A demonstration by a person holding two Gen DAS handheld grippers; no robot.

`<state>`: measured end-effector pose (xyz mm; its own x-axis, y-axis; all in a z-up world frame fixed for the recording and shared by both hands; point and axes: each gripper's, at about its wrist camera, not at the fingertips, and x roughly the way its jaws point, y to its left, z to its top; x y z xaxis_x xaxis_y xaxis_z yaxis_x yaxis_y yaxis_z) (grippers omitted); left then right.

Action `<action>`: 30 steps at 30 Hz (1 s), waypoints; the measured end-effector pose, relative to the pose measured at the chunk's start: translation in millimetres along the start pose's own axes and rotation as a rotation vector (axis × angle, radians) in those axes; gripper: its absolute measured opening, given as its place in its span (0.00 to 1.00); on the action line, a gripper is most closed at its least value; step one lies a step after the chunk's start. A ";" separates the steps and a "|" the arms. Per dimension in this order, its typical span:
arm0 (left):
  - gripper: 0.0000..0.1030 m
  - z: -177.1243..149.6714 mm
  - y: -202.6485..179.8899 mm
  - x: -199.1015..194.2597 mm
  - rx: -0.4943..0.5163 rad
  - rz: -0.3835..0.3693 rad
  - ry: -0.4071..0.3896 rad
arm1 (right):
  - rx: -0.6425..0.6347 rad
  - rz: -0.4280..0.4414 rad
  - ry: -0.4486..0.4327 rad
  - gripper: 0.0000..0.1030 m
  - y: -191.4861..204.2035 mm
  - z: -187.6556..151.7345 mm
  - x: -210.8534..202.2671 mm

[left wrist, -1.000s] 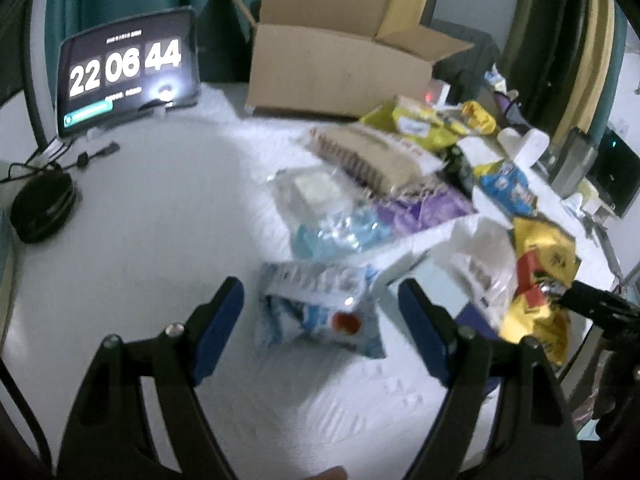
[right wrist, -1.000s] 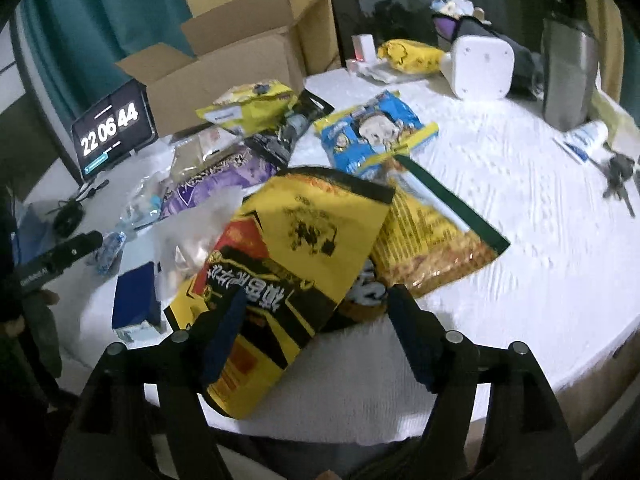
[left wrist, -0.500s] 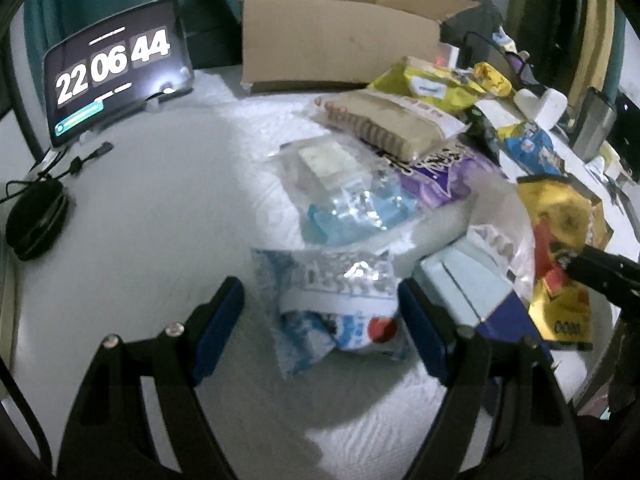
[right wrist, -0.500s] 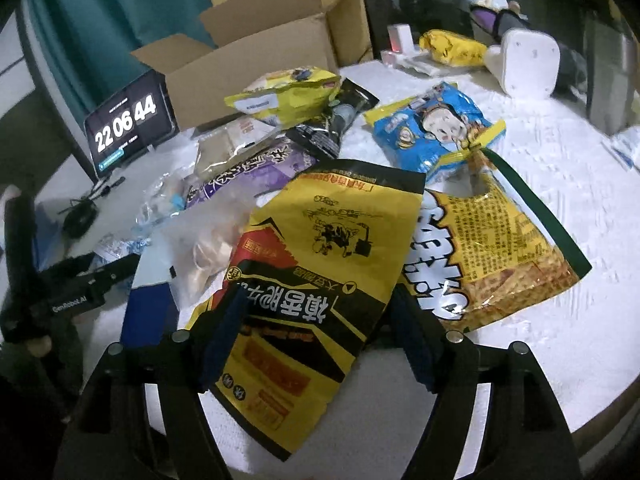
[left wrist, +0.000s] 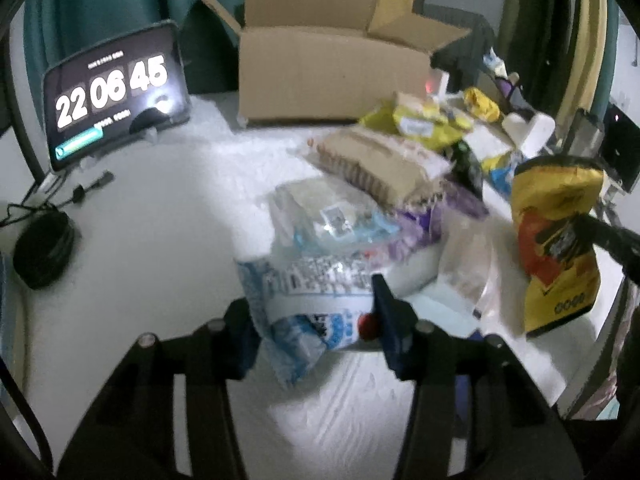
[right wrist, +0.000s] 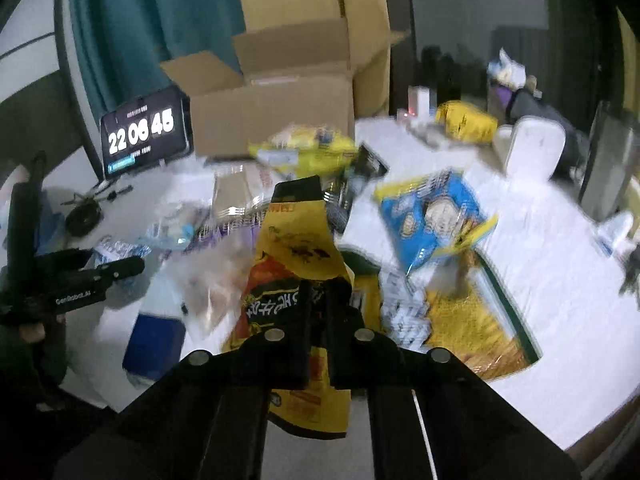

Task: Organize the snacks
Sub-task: 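Grasp the yellow-and-black bag with the right tool while the left tool grasps a blue-and-white bag, then carry the yellow-and-black bag to the box while the left tool carries the blue-and-white bag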

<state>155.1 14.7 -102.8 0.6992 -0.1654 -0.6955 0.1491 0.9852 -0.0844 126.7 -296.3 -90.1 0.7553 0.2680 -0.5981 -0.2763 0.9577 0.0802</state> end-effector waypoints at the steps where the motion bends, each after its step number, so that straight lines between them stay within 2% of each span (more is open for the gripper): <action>1: 0.49 5.4 1.2 -3.8 -0.003 0.001 -0.016 | -0.005 -0.006 -0.012 0.06 -0.6 4.9 -1.8; 10: 0.48 54.9 5.0 -21.8 0.022 0.022 -0.138 | -0.054 -0.018 -0.114 0.06 -7.8 61.7 -6.1; 16: 0.48 82.8 10.7 -22.9 0.018 0.023 -0.178 | -0.088 -0.008 -0.176 0.06 -7.5 103.2 -2.2; 30: 0.48 169.0 14.4 -11.6 0.053 0.033 -0.301 | -0.143 0.025 -0.275 0.06 -9.2 197.5 34.9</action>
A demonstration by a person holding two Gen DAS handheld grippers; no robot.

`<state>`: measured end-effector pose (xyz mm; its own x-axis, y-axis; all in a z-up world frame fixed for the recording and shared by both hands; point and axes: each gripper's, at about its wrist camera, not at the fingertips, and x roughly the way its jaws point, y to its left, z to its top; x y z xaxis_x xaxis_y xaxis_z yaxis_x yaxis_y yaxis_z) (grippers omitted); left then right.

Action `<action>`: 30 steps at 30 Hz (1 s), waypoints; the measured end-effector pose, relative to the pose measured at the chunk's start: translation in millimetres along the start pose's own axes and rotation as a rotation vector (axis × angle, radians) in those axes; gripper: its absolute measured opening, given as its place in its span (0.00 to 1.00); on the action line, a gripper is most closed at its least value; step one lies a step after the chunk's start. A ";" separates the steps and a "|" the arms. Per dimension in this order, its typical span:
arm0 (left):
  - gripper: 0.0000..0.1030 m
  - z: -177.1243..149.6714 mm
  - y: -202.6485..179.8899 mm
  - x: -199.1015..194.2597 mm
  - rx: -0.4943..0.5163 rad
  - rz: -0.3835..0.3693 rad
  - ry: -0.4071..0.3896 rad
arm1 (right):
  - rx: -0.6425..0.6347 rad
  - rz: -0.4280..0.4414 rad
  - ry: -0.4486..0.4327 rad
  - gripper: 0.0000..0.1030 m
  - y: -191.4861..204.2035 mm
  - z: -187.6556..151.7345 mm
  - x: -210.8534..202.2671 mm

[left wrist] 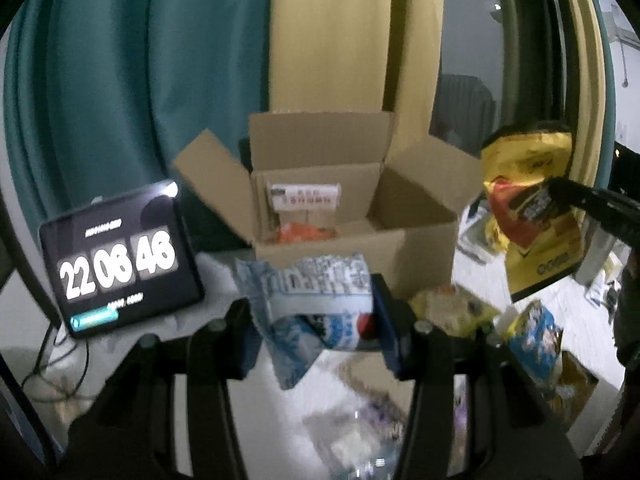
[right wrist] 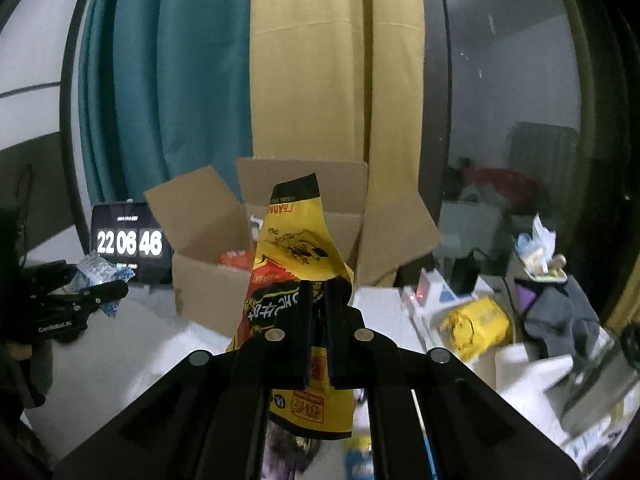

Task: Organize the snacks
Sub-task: 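Carry the yellow-and-black bag to the box while the left tool carries the blue-and-white bag, then open both tools to drop the two bags into the box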

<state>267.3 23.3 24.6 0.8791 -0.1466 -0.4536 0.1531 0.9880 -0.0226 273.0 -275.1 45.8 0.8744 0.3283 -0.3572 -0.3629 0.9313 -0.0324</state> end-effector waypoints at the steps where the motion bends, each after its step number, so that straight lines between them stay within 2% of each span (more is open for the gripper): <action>1: 0.48 6.9 0.1 5.9 0.001 -0.007 -0.006 | 0.005 0.004 0.000 0.06 -0.3 2.7 4.0; 7: 0.48 38.1 -2.6 39.9 0.017 -0.027 -0.029 | 0.028 0.029 -0.010 0.06 -8.8 23.2 39.5; 16: 0.48 74.3 -4.5 111.9 0.006 -0.040 -0.033 | 0.023 0.009 -0.014 0.06 -19.1 56.0 107.0; 19: 0.51 80.5 -3.3 134.2 -0.003 -0.034 -0.034 | 0.018 -0.001 0.000 0.06 -21.1 60.8 132.3; 21: 0.55 82.9 0.0 147.0 -0.029 -0.038 -0.016 | 0.019 -0.008 0.013 0.06 -22.7 61.6 148.8; 22: 0.60 83.8 3.1 154.8 -0.052 -0.041 0.002 | 0.018 -0.004 0.020 0.07 -23.0 61.5 155.8; 23: 0.71 84.3 5.2 158.0 -0.066 -0.042 0.007 | 0.011 0.001 0.038 0.08 -22.8 61.0 163.4; 25: 0.84 83.7 8.2 159.3 -0.096 -0.042 -0.001 | 0.006 -0.004 0.068 0.21 -24.1 58.6 173.2; 27: 0.89 82.6 8.7 156.5 -0.105 -0.046 -0.008 | 0.007 -0.004 0.069 0.51 -24.9 55.7 172.7; 30: 0.90 80.9 7.3 143.6 -0.114 -0.052 -0.019 | -0.004 -0.013 0.068 0.54 -26.5 53.6 163.3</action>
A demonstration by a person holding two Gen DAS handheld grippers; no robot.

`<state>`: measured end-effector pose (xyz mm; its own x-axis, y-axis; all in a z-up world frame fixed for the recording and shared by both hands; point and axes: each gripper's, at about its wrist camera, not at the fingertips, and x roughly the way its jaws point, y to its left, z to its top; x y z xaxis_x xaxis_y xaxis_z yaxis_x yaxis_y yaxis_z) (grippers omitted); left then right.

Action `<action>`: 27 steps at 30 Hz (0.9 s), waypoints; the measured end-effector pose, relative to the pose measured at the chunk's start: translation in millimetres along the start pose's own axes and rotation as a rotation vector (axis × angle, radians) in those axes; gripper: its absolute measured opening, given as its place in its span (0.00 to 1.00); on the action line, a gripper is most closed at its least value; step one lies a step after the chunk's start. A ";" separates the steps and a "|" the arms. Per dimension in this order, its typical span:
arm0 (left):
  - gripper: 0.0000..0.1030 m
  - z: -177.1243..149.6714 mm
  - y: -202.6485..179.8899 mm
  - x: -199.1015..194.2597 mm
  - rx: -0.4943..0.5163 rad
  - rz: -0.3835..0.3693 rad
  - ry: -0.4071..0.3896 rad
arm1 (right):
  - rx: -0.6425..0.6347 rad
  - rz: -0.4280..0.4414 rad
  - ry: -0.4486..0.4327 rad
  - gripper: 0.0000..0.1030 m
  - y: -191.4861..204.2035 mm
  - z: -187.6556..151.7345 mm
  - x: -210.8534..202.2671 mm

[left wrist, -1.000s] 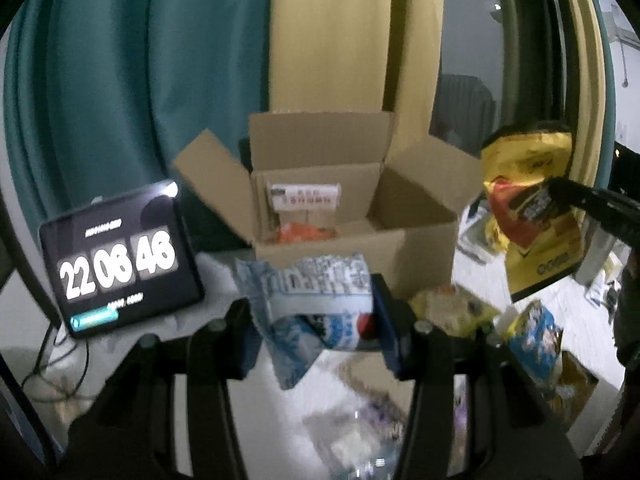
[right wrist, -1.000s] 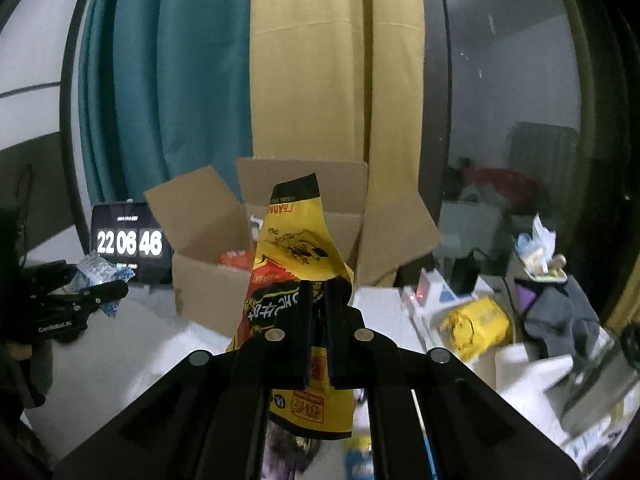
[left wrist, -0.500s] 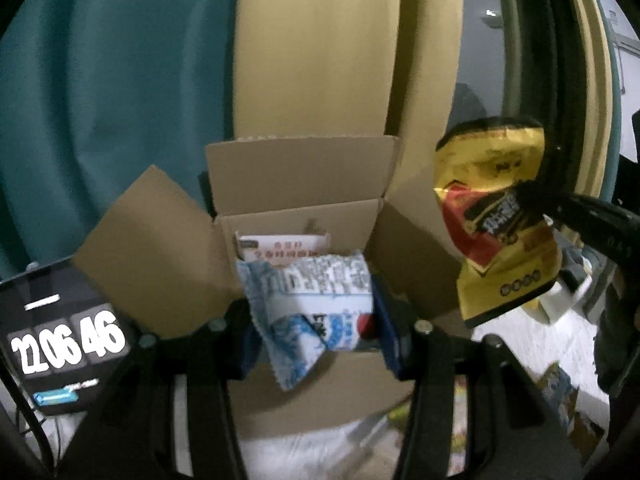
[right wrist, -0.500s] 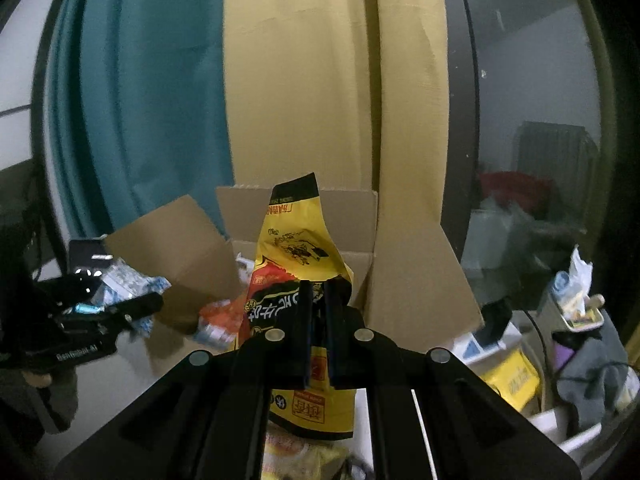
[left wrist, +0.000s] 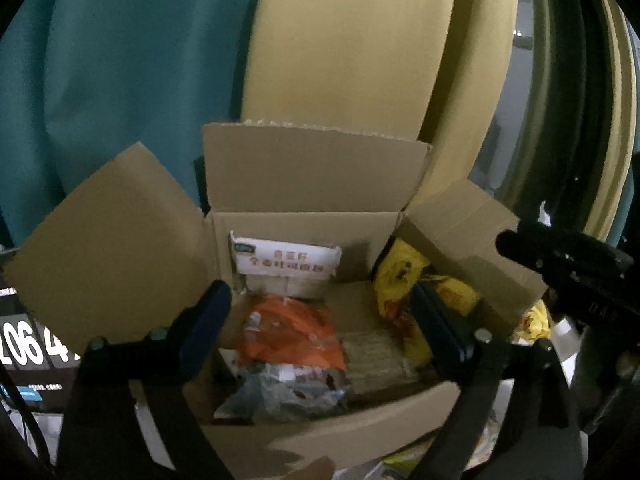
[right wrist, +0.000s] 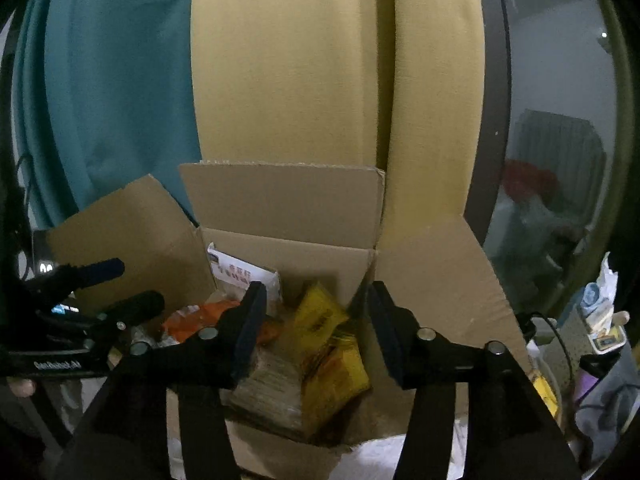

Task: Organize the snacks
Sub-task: 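Open both tools to drop the two bags into the box, then move both tools back from the box to the snacks on the table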

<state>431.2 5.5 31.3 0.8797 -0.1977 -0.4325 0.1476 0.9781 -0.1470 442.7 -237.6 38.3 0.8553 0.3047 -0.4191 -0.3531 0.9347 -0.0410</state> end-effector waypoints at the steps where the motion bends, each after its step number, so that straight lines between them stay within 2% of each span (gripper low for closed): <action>1: 0.90 0.6 -0.9 -3.3 0.002 -0.001 -0.006 | 0.000 -0.001 0.000 0.54 -0.3 -0.4 -3.6; 8: 0.91 -6.0 -13.7 -39.1 0.014 -0.017 -0.026 | -0.012 -0.010 0.007 0.55 -4.4 -17.6 -52.2; 13: 0.93 -18.4 -22.5 -56.0 0.015 -0.024 -0.011 | 0.005 0.000 0.032 0.55 -7.5 -38.7 -73.6; 17: 0.94 -31.7 -27.4 -63.8 0.025 -0.029 0.015 | 0.038 0.031 0.082 0.56 -9.8 -62.5 -76.1; 20: 0.94 -47.0 -27.3 -67.8 0.024 -0.025 0.043 | 0.069 0.064 0.126 0.63 -10.3 -81.9 -71.6; 27: 0.94 -92.2 -12.6 -69.8 -0.028 0.027 0.141 | 0.101 0.137 0.228 0.65 -1.7 -119.8 -54.3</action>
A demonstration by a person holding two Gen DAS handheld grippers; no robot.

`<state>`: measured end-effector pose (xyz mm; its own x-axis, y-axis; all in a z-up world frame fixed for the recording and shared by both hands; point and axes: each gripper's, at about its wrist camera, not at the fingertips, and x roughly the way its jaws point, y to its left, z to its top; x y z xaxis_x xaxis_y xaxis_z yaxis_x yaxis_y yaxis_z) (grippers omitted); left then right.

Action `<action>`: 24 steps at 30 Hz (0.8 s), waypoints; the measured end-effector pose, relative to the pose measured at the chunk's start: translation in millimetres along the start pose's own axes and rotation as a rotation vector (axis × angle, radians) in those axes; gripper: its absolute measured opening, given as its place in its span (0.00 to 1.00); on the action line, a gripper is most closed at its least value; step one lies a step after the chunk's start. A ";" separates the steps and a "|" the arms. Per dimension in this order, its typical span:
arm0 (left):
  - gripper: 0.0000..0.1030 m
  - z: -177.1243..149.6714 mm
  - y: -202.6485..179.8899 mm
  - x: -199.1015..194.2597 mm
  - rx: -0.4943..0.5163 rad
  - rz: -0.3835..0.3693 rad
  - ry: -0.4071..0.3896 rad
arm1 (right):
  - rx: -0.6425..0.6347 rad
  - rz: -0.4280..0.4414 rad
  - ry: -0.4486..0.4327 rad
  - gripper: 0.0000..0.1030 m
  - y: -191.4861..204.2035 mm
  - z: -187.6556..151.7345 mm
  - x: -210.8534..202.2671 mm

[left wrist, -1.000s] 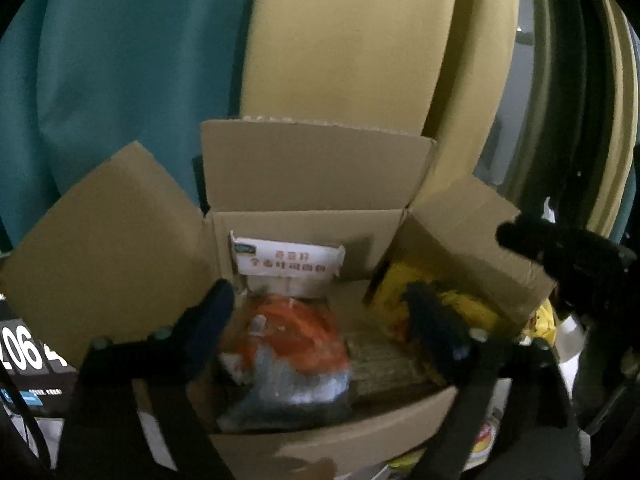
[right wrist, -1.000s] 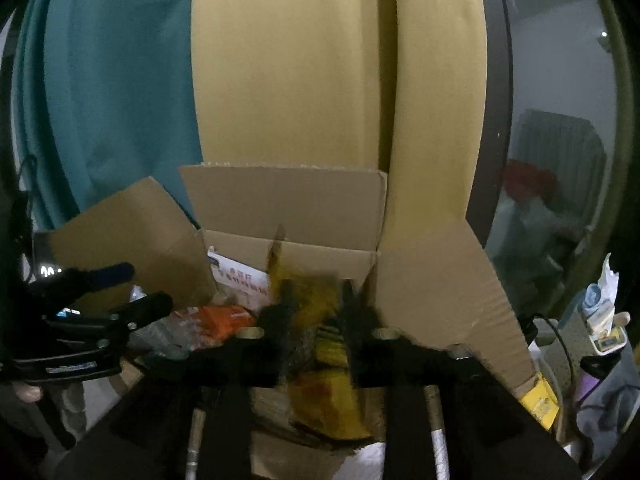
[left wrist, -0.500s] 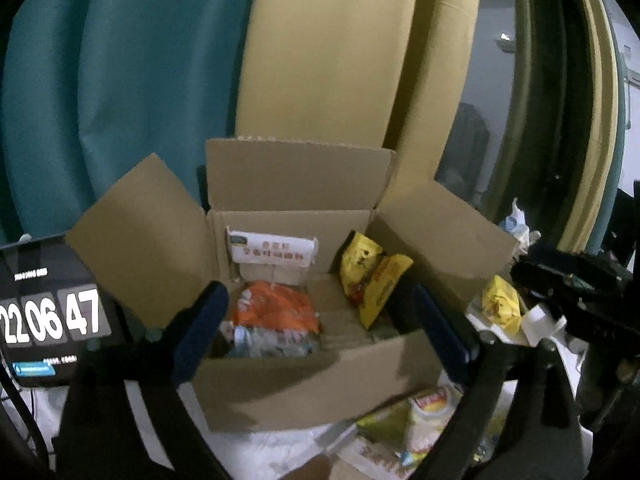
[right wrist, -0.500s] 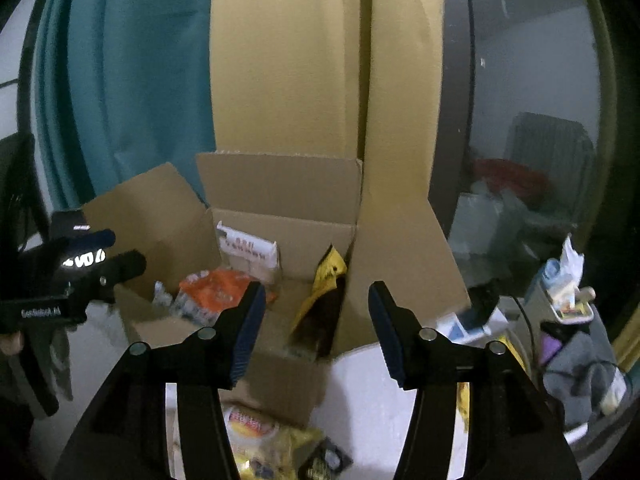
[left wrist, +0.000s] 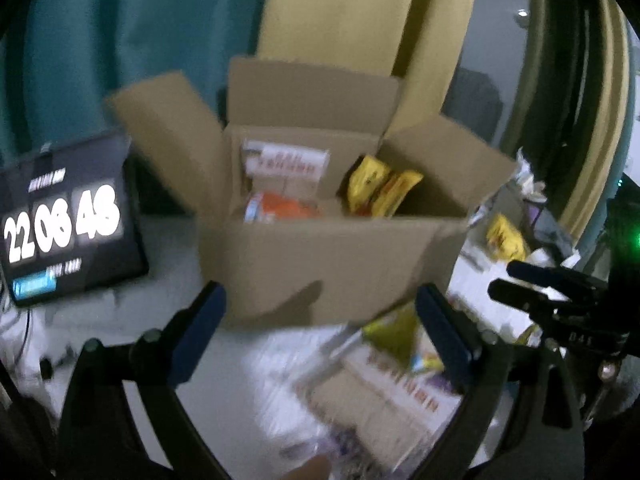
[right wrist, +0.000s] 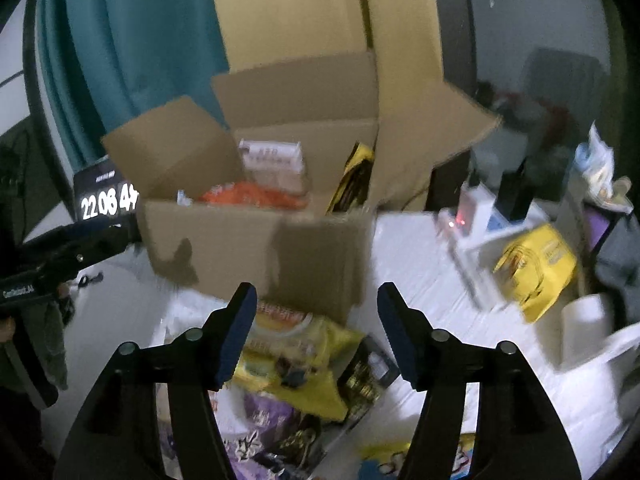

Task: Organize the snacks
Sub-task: 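Move both tools back from the box to the snacks on the table, then grasp the clear pack with the left tool while the right tool grasps the yellow Minion chip bag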

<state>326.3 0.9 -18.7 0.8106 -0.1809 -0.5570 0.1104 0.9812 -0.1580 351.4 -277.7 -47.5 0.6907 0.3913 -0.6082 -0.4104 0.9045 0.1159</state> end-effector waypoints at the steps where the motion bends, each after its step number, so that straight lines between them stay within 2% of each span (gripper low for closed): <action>1: 0.94 -9.0 3.4 0.4 -0.010 0.015 0.016 | 0.002 0.009 0.015 0.65 0.5 -4.6 3.3; 4: 0.94 -28.7 9.2 1.2 -0.036 0.057 0.053 | 0.009 0.038 0.048 0.68 1.8 -14.2 12.8; 14: 0.94 -96.1 11.9 2.5 -0.092 0.120 0.210 | 0.036 0.125 0.170 0.69 5.5 -35.2 41.6; 19: 0.94 -123.0 7.1 9.8 -0.074 0.136 0.301 | 0.032 0.126 0.162 0.69 7.6 -34.8 42.5; 24: 0.93 -134.9 5.0 14.1 -0.042 0.157 0.309 | 0.017 0.120 0.170 0.67 10.5 -36.3 44.0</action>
<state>260.6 -5.7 -137.3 0.6029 -0.0462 -0.7965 -0.0305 0.9963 -0.0809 355.8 -257.2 -101.6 0.5263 0.4637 -0.7127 -0.4726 0.8563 0.2082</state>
